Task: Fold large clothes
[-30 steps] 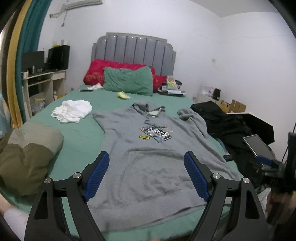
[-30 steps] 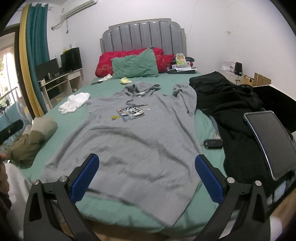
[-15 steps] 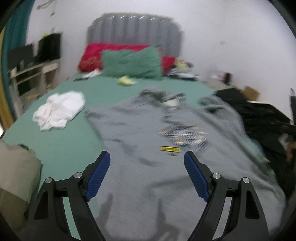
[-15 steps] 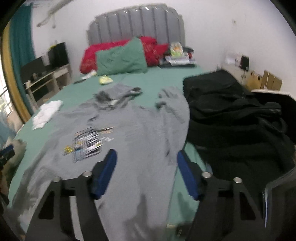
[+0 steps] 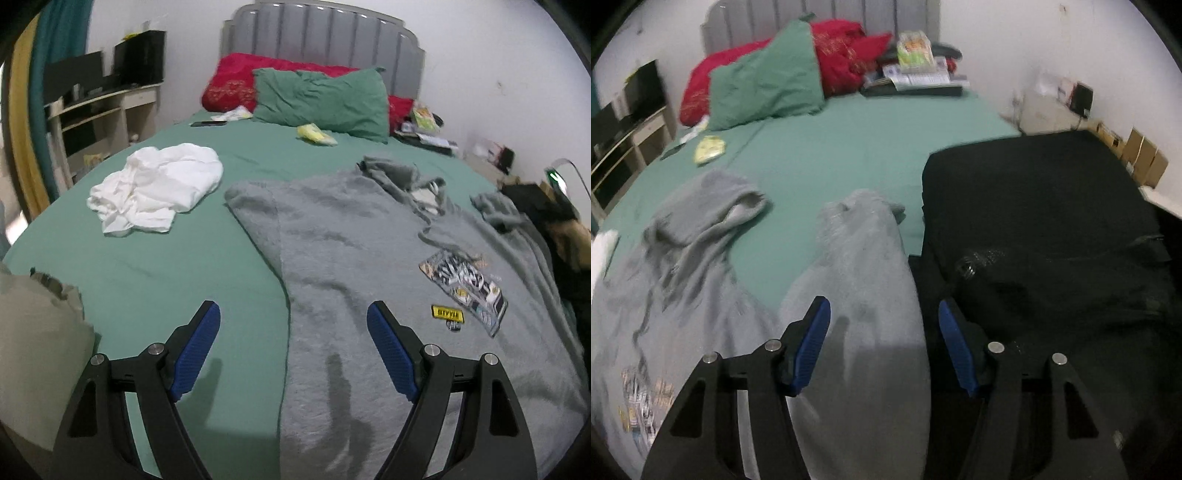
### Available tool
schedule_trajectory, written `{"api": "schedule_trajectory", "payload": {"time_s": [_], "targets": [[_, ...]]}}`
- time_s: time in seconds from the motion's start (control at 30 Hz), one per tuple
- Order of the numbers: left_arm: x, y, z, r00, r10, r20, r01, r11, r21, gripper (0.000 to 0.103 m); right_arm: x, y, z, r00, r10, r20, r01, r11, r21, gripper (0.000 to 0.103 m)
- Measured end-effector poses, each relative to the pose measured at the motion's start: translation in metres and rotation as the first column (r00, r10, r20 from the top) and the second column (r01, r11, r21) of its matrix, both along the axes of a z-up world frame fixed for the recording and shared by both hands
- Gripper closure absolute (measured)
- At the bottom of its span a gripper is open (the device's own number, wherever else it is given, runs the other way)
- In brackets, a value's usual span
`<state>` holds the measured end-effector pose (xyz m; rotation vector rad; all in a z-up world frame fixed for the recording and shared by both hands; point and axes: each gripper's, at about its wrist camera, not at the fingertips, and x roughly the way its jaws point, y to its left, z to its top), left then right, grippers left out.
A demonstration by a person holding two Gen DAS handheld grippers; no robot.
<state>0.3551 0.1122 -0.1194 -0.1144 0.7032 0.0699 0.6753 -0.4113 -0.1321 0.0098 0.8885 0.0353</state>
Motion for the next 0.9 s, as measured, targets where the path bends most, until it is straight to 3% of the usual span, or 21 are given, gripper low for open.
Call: {"api": "schedule_trajectory", "payload": {"time_s": [0.07,0.1,0.13,0.17,0.2,0.3,0.43,0.5,0.6,0.7,0.77,0.83,0.9], "targets": [[0.002,-0.002,-0.004,1.000,-0.015,-0.009,0.015,1.000,-0.003,0.018,0.009,0.004,-0.006,1.000,0.003,0.021,-0.003,1.000,0.027,0.043],[0.004,-0.003,-0.006,0.999,-0.028,-0.016,0.028,0.999,-0.017,0.018,0.011,0.007,-0.010,1.000,0.002,0.006,-0.003,0.999,0.049,0.054],[0.005,-0.004,-0.008,0.999,-0.045,-0.027,0.044,0.999,-0.029,0.018,0.014,0.010,-0.014,1.000,-0.001,-0.030,0.003,0.999,0.045,0.099],[0.006,-0.005,-0.010,0.998,-0.051,-0.037,0.050,0.998,-0.035,0.018,0.019,0.015,-0.014,0.999,-0.017,-0.045,0.018,1.000,0.001,0.100],[0.005,-0.004,-0.011,0.998,-0.049,-0.043,0.047,0.998,-0.044,0.018,0.013,0.023,-0.004,1.000,-0.024,-0.003,0.023,0.998,-0.050,0.100],[0.001,0.001,-0.003,0.999,-0.027,-0.027,0.025,0.997,-0.072,0.018,-0.010,0.049,0.042,0.991,0.022,0.133,-0.015,0.999,-0.053,0.100],[-0.009,0.007,0.024,0.999,0.008,0.037,-0.005,0.996,-0.086,0.018,-0.074,0.123,0.101,0.951,0.166,0.261,-0.159,0.986,-0.046,0.100],[-0.014,0.011,0.034,0.998,0.023,0.058,-0.019,0.997,-0.081,0.018,-0.100,0.162,0.108,0.926,0.251,0.282,-0.241,0.968,-0.068,0.100],[-0.017,0.017,0.038,0.998,0.036,0.057,-0.030,0.994,-0.103,0.018,-0.136,0.229,0.079,0.902,0.366,0.228,-0.362,0.930,-0.061,0.099],[-0.019,0.023,0.036,0.998,0.047,0.039,-0.044,0.995,-0.091,0.018,-0.167,0.299,0.000,0.861,0.507,-0.040,-0.507,0.862,0.026,0.091],[-0.022,0.031,0.036,0.998,0.061,0.027,-0.058,0.993,-0.107,0.018,-0.195,0.324,-0.040,0.829,0.537,-0.155,-0.540,0.841,0.027,0.061],[-0.025,0.040,0.038,0.998,0.068,0.019,-0.064,0.989,-0.136,0.018,-0.226,0.332,-0.057,0.808,0.565,-0.165,-0.564,0.824,0.055,0.042],[-0.028,0.048,0.043,0.997,0.071,0.021,-0.067,0.987,-0.145,0.018,-0.244,0.323,-0.054,0.810,0.570,-0.135,-0.567,0.821,0.064,0.040]]}}
